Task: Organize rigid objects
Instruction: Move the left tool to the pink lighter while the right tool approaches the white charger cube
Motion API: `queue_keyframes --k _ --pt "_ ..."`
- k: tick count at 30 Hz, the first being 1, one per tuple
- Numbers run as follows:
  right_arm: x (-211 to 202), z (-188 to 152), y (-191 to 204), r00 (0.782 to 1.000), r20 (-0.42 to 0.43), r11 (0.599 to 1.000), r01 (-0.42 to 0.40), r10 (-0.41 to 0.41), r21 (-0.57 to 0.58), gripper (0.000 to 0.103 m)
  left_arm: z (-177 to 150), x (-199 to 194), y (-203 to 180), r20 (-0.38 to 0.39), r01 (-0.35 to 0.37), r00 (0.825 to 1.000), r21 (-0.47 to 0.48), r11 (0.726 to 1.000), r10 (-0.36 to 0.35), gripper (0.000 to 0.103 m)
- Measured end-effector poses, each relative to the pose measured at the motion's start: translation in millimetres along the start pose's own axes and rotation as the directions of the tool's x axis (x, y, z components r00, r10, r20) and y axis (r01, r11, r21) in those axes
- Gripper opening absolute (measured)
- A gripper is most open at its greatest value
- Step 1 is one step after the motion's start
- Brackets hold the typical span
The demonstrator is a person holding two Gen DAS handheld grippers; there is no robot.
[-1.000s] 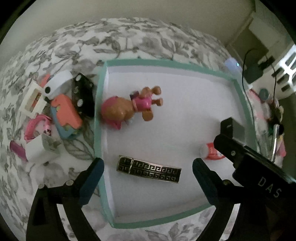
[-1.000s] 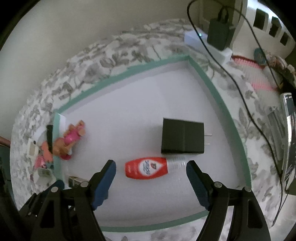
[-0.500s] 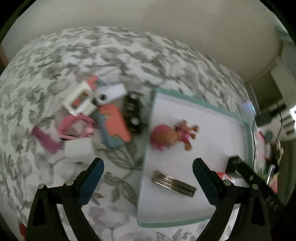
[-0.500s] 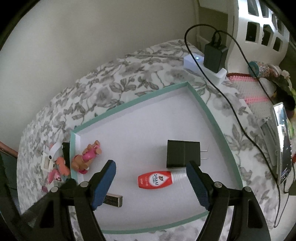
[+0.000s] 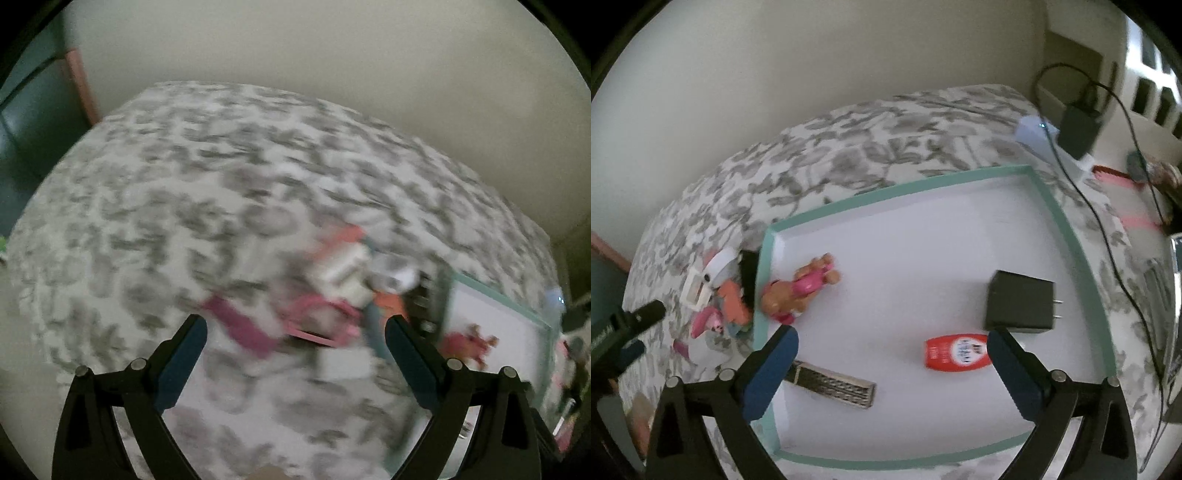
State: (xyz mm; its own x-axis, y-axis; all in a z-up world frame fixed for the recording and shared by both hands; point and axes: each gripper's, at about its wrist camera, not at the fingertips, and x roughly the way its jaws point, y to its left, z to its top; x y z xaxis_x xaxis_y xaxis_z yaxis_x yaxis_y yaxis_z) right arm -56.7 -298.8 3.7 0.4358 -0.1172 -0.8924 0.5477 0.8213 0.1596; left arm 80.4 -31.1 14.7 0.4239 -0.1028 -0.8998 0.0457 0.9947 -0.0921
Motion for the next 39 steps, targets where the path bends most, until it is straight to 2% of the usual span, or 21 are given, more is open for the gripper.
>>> queue_keyframes --k 9,16,26,29,34,39 --pt "0.7 -9.3 57.4 0.996 -0.009 0.989 -0.091 0.09 -0.113 0.103 17.2 3.9 63.0 -0.002 -0.111 0.994 -0.037 0.993 0.112 0.097" --pt "12.4 -19.3 111.4 0.985 -0.056 0.967 -0.171 0.163 -0.189 0.103 19.4 14.6 84.4 -0.048 -0.117 0.992 -0.033 0.993 0.115 0.097" --pt "42.8 -36.7 164.6 0.981 -0.127 0.936 -0.176 0.144 -0.305 0.103 12.5 51.8 87.1 -0.164 -0.099 0.982 -0.017 0.995 0.095 0.097" --pt "48.5 -38.3 174.0 0.988 -0.109 0.927 -0.138 0.106 -0.348 0.103 11.2 61.2 85.2 -0.188 -0.093 0.978 -0.009 0.996 0.089 0.097" --pt "59.0 -39.1 184.9 0.982 -0.145 0.924 -0.168 0.124 -0.344 0.103 10.7 70.1 84.5 -0.209 -0.091 0.974 -0.007 0.996 0.087 0.097" --pt "68.6 -42.0 197.0 0.982 -0.151 0.909 -0.16 0.109 -0.385 0.103 10.5 72.8 87.0 -0.217 -0.091 0.972 -0.013 0.996 0.086 0.097"
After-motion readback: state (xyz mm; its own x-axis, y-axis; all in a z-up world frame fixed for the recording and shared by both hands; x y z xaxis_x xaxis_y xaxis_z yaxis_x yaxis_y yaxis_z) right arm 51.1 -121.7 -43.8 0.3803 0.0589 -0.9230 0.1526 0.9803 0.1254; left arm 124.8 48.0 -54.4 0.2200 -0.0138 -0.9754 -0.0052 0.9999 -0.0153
